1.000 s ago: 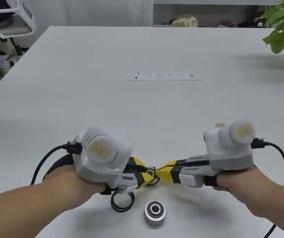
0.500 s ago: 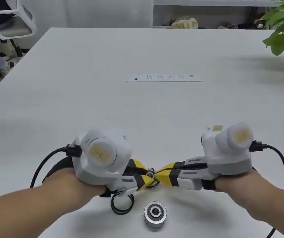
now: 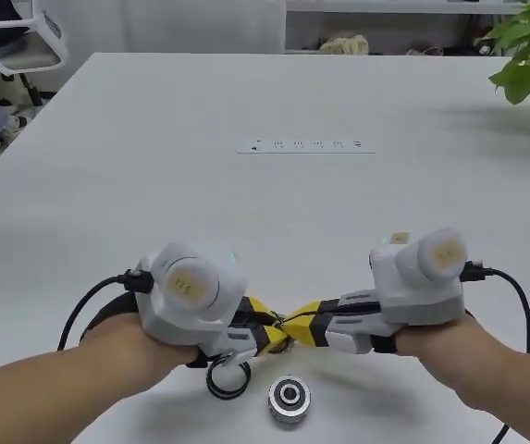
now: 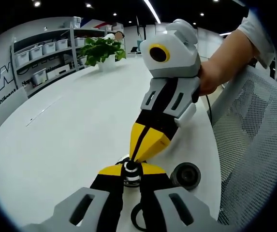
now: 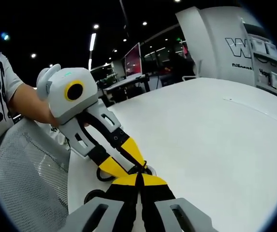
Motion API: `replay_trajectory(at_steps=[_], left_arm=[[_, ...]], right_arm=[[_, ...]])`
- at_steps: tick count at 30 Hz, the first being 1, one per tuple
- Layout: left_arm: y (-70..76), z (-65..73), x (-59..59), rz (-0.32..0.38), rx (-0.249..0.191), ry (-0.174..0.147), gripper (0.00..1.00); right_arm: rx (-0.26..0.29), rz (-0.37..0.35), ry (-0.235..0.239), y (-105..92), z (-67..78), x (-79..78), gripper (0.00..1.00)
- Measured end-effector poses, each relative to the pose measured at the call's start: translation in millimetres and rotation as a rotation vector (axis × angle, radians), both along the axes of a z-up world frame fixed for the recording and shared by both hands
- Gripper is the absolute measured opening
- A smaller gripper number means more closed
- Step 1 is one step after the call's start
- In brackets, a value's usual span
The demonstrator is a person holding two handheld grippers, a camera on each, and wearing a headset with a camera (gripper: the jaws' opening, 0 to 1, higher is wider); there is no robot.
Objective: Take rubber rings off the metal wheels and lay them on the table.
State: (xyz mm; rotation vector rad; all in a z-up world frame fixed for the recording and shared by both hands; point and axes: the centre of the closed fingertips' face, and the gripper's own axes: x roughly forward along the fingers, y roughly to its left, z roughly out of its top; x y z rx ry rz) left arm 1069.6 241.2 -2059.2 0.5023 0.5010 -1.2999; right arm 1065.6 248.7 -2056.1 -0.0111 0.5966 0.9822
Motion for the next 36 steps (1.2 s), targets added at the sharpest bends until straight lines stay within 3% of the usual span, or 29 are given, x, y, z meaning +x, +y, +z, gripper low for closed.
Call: replay_trajectory(at_steps=[16,18,20,36], left_arm=[[-0.5,0.9,0.8,-0.002,-0.013,0.008,0.08],[-0.6,1.5,0.8,-0.017,-0.004,-0.016,0.09],[-0.6,1.6,0.3,-0.023,-0.001,-0.017,0.09],[3.9,13.3,-11.9,-0.061,-0.019,-0.013,0.24]], right_arm=[[0.035,-0.038,0.028,-5.7,-0.1,3.3,0.00],[0.037,-0.038,0.028,-5.7,0.4,3.5,0.00],[0.040,-0.040,0.027,-6.0,1.5,3.7,0.00],[0.076,-0.050,0.028,-6.7,11.3,3.2,0.00]])
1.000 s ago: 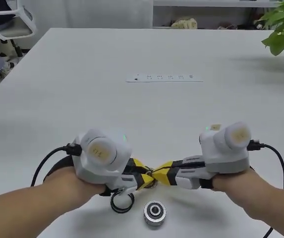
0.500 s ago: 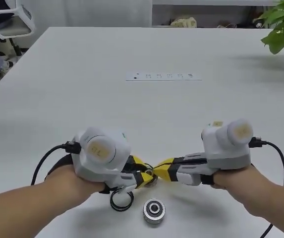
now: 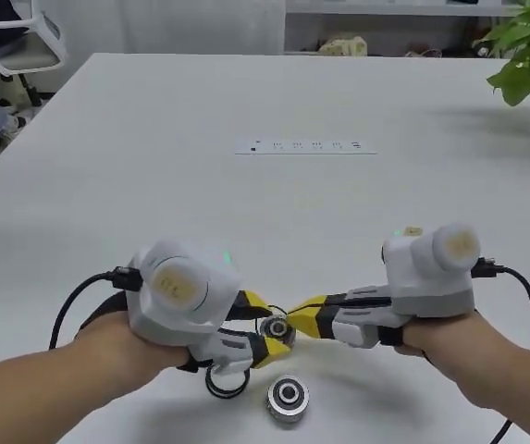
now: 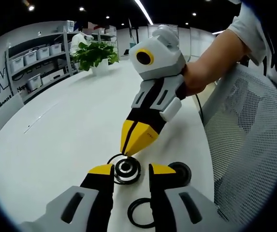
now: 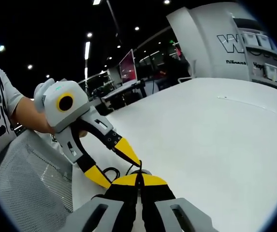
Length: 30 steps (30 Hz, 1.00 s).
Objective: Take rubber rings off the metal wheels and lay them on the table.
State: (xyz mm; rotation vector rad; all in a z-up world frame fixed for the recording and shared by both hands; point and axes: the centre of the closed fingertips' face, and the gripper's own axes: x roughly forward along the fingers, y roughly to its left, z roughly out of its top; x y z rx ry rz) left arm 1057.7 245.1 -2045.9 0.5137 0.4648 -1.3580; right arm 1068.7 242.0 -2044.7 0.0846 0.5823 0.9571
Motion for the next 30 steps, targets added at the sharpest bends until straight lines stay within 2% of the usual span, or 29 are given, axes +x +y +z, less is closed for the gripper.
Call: replay_trajectory(at_steps=[2,9,17,21,28,30], left_arm=[[1.4,2.9,0.3,0.003,0.000,-0.010,0.27],[6.4,11.3,-1.6,0.009,-0.021,-0.005,0.33],[11.8,22.5,-4.8,0.028,-0.057,0.014,0.39],[15.0,27.7,-5.7,0.031,-0.066,0.009,0.42],[21.1,38.2,-5.3,0.054,-0.101,0.028,0.48],[22.7,40.2,-5.4,0.057,-0.104,0.024,0.49]], right_arm=[[0.004,-0.004,-0.001,-1.1,1.1,0.6,0.00],[0.013,-0.008,0.003,-2.2,3.3,-0.2,0.00],[0.032,-0.011,0.001,-2.2,10.0,-0.3,0.00],[0.037,-0.014,-0.002,-2.7,12.9,0.3,0.00],[0.036,-0.010,-0.008,-2.4,14.4,0.1,0.00],[0.043,-0.011,-0.008,-2.0,16.2,0.1,0.00]])
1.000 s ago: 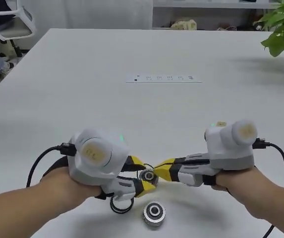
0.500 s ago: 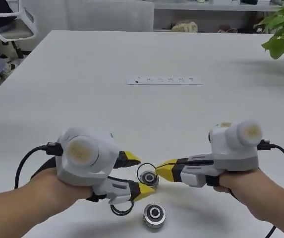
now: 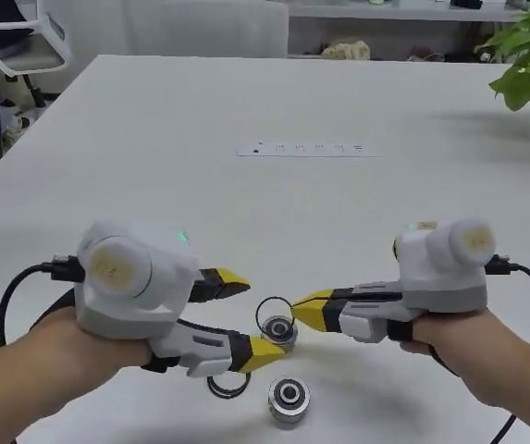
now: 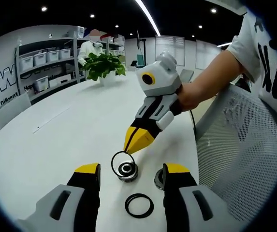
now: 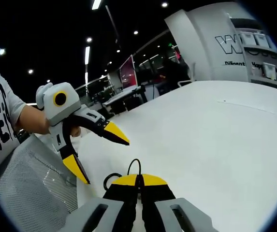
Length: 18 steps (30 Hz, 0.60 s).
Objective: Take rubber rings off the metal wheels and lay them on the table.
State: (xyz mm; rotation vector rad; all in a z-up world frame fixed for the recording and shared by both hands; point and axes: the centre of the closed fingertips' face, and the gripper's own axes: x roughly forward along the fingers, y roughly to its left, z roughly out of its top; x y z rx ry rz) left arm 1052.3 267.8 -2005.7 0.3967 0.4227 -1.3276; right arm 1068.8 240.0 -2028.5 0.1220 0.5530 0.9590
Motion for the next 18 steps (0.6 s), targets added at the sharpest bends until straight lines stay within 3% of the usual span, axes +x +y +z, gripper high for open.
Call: replay_trajectory(at_steps=[18], left_arm=[[27.6,9.3,-2.7,0.051,-0.026,0.018,0.62]], right_arm=[[0.038,0.009,0.003,8.9,10.8,-3.2,0.00]])
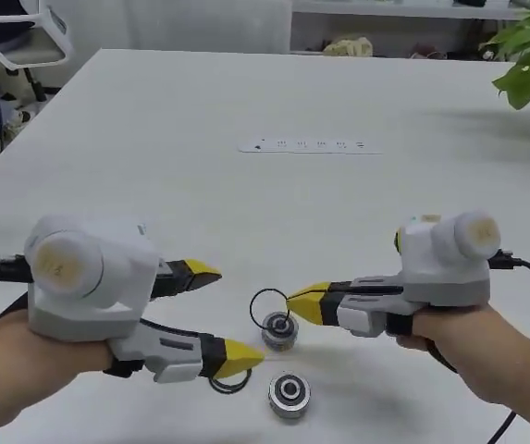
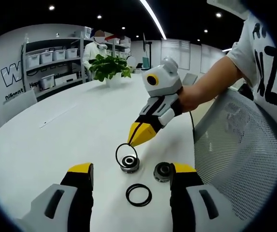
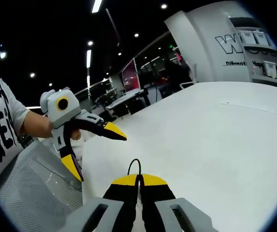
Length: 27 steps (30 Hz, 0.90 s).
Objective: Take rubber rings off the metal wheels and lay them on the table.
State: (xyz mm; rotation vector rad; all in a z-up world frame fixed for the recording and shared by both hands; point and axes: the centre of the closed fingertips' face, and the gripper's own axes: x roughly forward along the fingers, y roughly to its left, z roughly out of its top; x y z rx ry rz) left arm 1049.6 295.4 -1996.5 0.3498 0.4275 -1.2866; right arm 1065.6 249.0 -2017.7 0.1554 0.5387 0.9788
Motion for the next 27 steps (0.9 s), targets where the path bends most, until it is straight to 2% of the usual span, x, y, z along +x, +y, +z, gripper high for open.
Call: replay_trajectory(at_steps=[8,17,23,27], left_arm=[[7.9,8.5,-5.3,0.018,-0.016,-0.006,0.69],[21.7,12.9,-7.3,0.032,-0.007,-0.020,0.74],[28.2,12.0,-9.0,0.044,-0.009,-0.013,0.76],[32.6,11.1,-10.3,0.052,-0.002,-0.021,0.81]], right_arm=[[0.008,0.015,0.000,6.3,3.8,-2.6,0.00],[0.009,0.038,0.005,15.0,6.3,-8.3,0.00],[0.011,0.053,0.019,20.5,5.1,-11.8,0.00],[0.005,0.070,0.028,24.1,2.8,-15.0,0.00]])
